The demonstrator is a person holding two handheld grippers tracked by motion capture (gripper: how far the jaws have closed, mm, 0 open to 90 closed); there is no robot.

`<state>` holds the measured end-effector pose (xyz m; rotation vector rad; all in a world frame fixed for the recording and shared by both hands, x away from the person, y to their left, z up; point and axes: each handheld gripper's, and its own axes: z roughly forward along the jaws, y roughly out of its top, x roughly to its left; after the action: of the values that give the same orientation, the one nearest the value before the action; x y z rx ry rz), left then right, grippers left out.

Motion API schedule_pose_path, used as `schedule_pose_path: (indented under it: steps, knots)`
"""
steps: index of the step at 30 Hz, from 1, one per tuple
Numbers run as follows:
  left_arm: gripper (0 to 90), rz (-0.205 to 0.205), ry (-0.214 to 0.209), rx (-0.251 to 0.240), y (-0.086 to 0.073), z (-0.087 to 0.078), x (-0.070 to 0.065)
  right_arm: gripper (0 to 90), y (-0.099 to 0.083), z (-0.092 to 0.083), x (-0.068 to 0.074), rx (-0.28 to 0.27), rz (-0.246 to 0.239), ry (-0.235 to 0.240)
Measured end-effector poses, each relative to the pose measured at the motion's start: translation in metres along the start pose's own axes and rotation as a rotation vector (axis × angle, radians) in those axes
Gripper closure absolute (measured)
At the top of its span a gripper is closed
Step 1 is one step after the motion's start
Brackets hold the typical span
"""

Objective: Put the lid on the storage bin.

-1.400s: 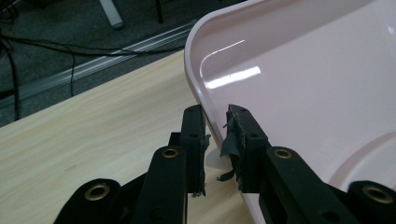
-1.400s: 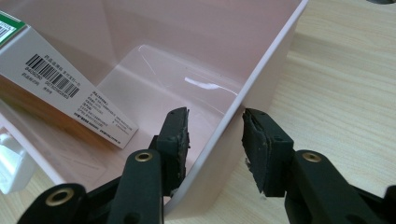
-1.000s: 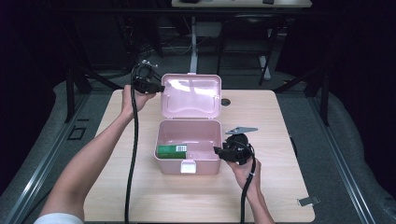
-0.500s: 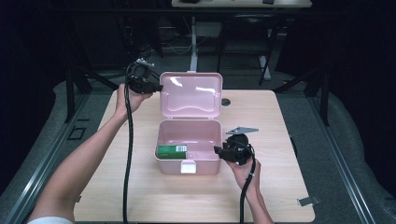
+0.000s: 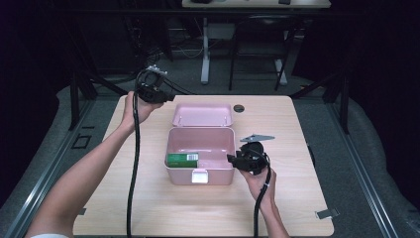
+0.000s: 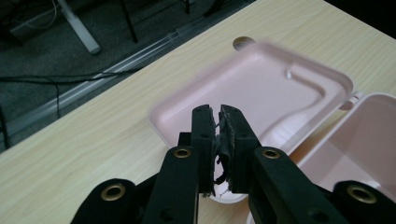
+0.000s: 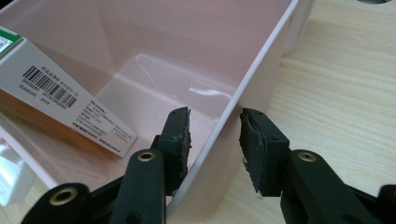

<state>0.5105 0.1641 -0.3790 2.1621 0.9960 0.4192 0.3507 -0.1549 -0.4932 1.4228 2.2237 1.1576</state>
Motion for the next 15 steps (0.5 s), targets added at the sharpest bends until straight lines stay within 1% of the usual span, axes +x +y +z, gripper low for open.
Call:
schedule_pose_path:
  steps: [1,3,4,6,7,9,10,11,12,13,14,15]
  knots:
    - [83.1,-0.010,0.006,0.005,-0.001,0.003,0.003,62.2,0.000,0.000,0.000,0.005,0.002,0.005]
    - [81.2,-0.032,0.018,0.028,-0.003,0.009,0.011,62.8,0.000,0.001,0.001,0.009,-0.008,-0.003]
    - [79.7,-0.055,0.013,0.038,-0.005,0.013,0.016,62.8,0.001,0.001,0.001,0.014,-0.010,-0.006]
    - [74.2,-0.080,0.014,0.060,-0.006,0.019,0.022,62.8,0.001,0.001,0.001,0.016,-0.013,-0.007]
    - [70.8,-0.103,0.009,0.080,-0.008,0.026,0.027,63.0,0.001,0.001,0.001,0.019,-0.014,-0.010]
    - [65.4,-0.127,0.010,0.113,-0.009,0.037,0.032,63.2,0.001,0.002,0.002,0.016,-0.013,-0.013]
    - [62.1,-0.134,0.011,0.123,-0.010,0.042,0.034,63.2,0.001,0.002,0.002,0.017,-0.014,-0.014]
    - [61.1,-0.146,0.014,0.136,-0.009,0.047,0.035,63.2,0.001,0.002,0.002,0.018,-0.012,-0.014]
    - [59.1,-0.155,0.022,0.145,-0.009,0.052,0.036,63.2,0.001,0.002,0.002,0.018,-0.012,-0.015]
    - [57.0,-0.154,0.040,0.162,-0.009,0.058,0.037,63.2,0.001,0.002,0.002,0.019,-0.011,-0.014]
    - [55.6,-0.157,0.047,0.172,-0.010,0.063,0.038,63.4,0.001,0.002,0.002,0.020,-0.010,-0.016]
    - [54.8,-0.168,0.045,0.190,-0.011,0.070,0.039,63.4,0.001,0.003,0.002,0.019,-0.013,-0.020]
